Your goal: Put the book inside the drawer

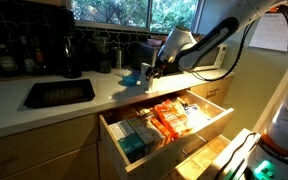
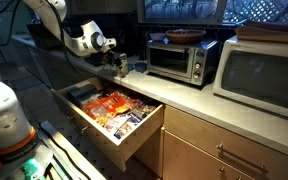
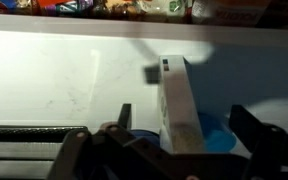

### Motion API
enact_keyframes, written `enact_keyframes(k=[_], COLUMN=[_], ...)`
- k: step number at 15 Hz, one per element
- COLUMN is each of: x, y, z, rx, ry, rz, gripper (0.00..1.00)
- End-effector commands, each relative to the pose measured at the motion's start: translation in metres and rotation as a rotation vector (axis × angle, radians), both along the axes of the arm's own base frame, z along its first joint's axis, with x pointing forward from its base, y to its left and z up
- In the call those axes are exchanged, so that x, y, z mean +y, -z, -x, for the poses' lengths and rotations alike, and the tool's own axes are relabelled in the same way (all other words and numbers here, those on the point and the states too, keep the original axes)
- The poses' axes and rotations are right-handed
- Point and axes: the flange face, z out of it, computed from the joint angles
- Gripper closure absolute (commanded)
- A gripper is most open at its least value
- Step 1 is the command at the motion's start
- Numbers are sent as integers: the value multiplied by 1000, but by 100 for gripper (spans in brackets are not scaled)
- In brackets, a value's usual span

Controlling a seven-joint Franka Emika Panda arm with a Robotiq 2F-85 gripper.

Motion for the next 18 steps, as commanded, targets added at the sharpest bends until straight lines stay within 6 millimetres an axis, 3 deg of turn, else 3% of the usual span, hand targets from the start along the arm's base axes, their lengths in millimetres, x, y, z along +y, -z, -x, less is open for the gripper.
enact_keyframes(k=[1,8,15,18], x=[-5,0,0,9], y=[16,42,55,62], z=[6,8,3,3], rx=[5,-1,-53,-55], ry=[36,71,135,151], rz=[-2,-65,-71,-88], gripper=[0,0,0,6])
